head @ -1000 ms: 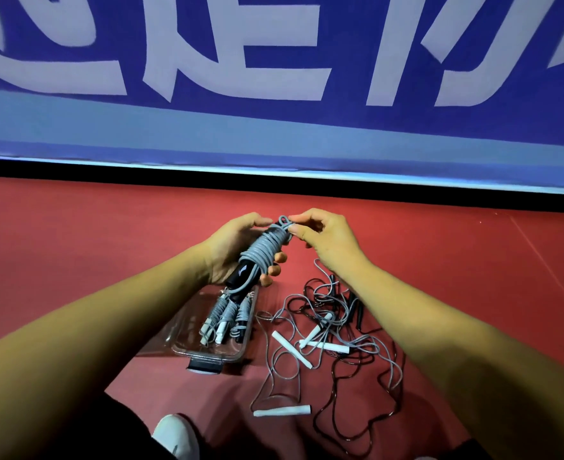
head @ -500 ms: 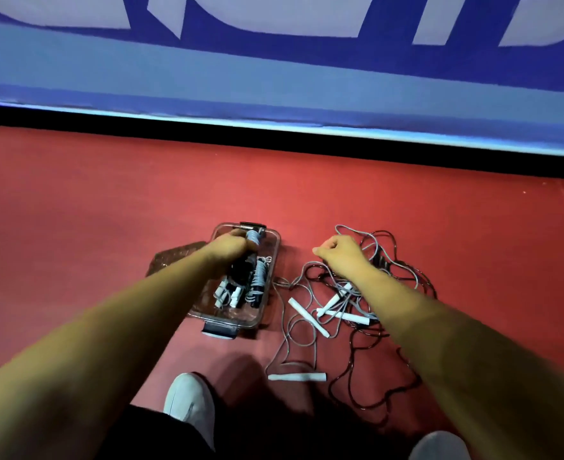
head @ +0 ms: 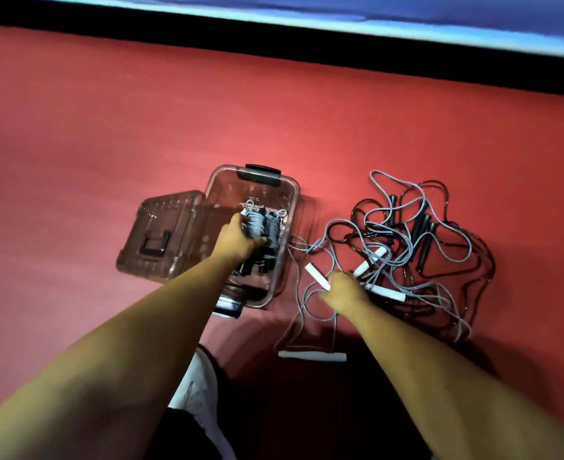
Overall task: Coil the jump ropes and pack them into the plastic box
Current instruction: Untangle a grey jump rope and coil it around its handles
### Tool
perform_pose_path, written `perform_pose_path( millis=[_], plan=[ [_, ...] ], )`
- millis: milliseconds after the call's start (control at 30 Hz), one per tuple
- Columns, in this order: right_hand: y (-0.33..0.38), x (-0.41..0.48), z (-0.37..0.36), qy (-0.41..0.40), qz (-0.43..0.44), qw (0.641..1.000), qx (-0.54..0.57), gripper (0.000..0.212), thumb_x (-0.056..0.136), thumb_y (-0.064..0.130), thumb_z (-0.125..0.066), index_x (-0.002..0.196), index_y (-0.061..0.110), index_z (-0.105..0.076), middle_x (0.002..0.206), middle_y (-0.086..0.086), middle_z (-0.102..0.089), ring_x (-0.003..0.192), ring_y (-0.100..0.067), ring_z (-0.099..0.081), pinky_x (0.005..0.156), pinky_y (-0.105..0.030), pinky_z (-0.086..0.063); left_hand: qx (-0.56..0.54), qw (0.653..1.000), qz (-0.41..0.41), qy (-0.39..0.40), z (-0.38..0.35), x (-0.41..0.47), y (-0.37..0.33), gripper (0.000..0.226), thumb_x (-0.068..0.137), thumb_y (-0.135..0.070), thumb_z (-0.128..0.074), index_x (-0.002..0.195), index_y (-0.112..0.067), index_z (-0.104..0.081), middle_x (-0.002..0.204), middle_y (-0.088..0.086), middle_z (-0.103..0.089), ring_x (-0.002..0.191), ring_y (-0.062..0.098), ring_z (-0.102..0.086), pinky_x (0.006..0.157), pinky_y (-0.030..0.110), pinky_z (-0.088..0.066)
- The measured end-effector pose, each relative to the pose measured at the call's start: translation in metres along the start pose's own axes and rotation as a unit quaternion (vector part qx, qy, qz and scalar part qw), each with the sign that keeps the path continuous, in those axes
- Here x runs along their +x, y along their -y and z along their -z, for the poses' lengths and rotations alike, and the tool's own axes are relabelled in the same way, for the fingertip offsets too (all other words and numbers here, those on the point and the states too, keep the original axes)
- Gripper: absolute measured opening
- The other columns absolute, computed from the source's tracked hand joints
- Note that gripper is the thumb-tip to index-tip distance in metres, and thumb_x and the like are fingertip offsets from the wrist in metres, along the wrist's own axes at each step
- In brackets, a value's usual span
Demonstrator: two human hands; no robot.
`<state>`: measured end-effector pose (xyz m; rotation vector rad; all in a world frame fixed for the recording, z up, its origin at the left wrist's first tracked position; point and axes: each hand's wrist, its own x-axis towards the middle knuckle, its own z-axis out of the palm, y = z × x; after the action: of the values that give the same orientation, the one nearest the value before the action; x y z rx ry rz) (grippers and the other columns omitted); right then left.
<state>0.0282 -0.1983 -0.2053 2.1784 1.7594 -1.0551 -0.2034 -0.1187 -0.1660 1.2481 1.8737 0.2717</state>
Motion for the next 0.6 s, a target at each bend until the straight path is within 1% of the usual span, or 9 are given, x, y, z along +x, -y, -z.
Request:
perform_pose_path(
  millis=[100,200,267,333,400,467,500,533,600],
  plan=[
    [-0.009,0.001,-0.016,-0.030,0.010,0.998,-0.061,0.023,0.085,0.016,-0.062,0.107,0.010,-0.062,0.112,-0.012,-0.064,0.108,-0.032,-0.060,0.087,-0.034,-0.050,-0.013,1.000,-0.008,0.002,-0.011,0.010,0.007,0.059,0.076,-0.024,-0.081,0.126,-0.019,-0.050,0.118,0.011,-0.064,0.108,0.028,-0.063,0.100,0.043,-0.048],
    [-0.014,0.003,-0.023,-0.042,0.003,0.995,-0.089,0.017,0.087,0.015,-0.060,0.103,0.012,-0.065,0.105,-0.010,-0.068,0.102,-0.031,-0.064,0.080,-0.035,-0.053,-0.017,1.000,-0.005,0.004,-0.015,0.012,0.002,0.052,0.082,-0.017,-0.076,0.128,-0.014,-0.052,0.118,0.009,-0.066,0.108,0.026,-0.062,0.099,0.036,-0.047],
    [-0.015,0.002,-0.018,-0.025,-0.005,0.997,-0.078,0.017,0.089,0.022,-0.060,0.102,0.013,-0.067,0.102,-0.011,-0.068,0.099,-0.032,-0.064,0.078,-0.034,-0.052,-0.016,1.000,0.004,-0.026,-0.012,0.008,-0.005,0.043,0.086,-0.016,-0.071,0.125,-0.010,-0.054,0.118,0.012,-0.066,0.110,0.029,-0.061,0.098,0.036,-0.046],
    [-0.015,0.000,-0.004,-0.006,0.022,0.998,-0.066,0.018,0.088,0.027,-0.060,0.096,0.013,-0.068,0.098,-0.013,-0.069,0.096,-0.032,-0.064,0.078,-0.033,-0.050,0.009,0.997,-0.006,-0.070,-0.006,0.004,-0.009,0.036,0.089,-0.013,-0.062,0.123,-0.006,-0.056,0.119,0.017,-0.062,0.112,0.034,-0.057,0.099,0.038,-0.044],
    [-0.013,-0.002,0.020,0.006,0.063,0.998,-0.026,0.013,0.087,0.024,-0.061,0.087,0.012,-0.067,0.091,-0.015,-0.069,0.086,-0.030,-0.062,0.073,-0.032,-0.047,0.034,0.994,-0.037,-0.101,0.005,-0.006,-0.020,0.025,0.088,-0.008,-0.056,0.113,-0.005,-0.060,0.113,0.019,-0.062,0.105,0.034,-0.057,0.094,0.037,-0.044],
    [-0.009,-0.011,0.050,0.032,0.092,0.992,0.079,0.006,0.086,0.014,-0.063,0.085,0.008,-0.064,0.082,-0.017,-0.070,0.063,-0.023,-0.059,0.059,-0.029,-0.043,0.044,0.990,-0.095,-0.096,0.017,-0.023,-0.040,0.012,0.088,-0.004,-0.054,0.097,-0.008,-0.061,0.105,0.016,-0.063,0.093,0.028,-0.058,0.084,0.029,-0.042],
    [-0.006,-0.017,0.065,0.050,0.100,0.985,0.130,0.003,0.086,0.008,-0.063,0.086,0.005,-0.062,0.075,-0.016,-0.069,0.051,-0.016,-0.056,0.052,-0.025,-0.042,0.055,0.987,-0.130,-0.078,0.023,-0.032,-0.050,0.012,0.088,-0.003,-0.054,0.093,-0.010,-0.062,0.103,0.015,-0.063,0.091,0.027,-0.058,0.083,0.027,-0.041],
    [-0.004,-0.026,0.080,0.069,0.112,0.977,0.166,0.001,0.087,0.002,-0.061,0.087,0.003,-0.061,0.069,-0.015,-0.067,0.043,-0.009,-0.054,0.046,-0.022,-0.041,0.066,0.981,-0.171,-0.058,0.027,-0.042,-0.062,0.016,0.088,-0.001,-0.053,0.093,-0.011,-0.065,0.102,0.013,-0.063,0.092,0.026,-0.059,0.085,0.026,-0.043],
    [0.003,-0.043,0.108,0.104,0.134,0.965,0.199,0.008,0.087,-0.004,-0.057,0.090,0.003,-0.058,0.064,-0.014,-0.062,0.040,-0.005,-0.056,0.042,-0.020,-0.043,0.068,0.972,-0.224,0.013,0.032,-0.060,-0.085,0.026,0.090,0.002,-0.053,0.107,-0.008,-0.069,0.111,0.010,-0.066,0.102,0.025,-0.063,0.092,0.025,-0.048]
  ],
)
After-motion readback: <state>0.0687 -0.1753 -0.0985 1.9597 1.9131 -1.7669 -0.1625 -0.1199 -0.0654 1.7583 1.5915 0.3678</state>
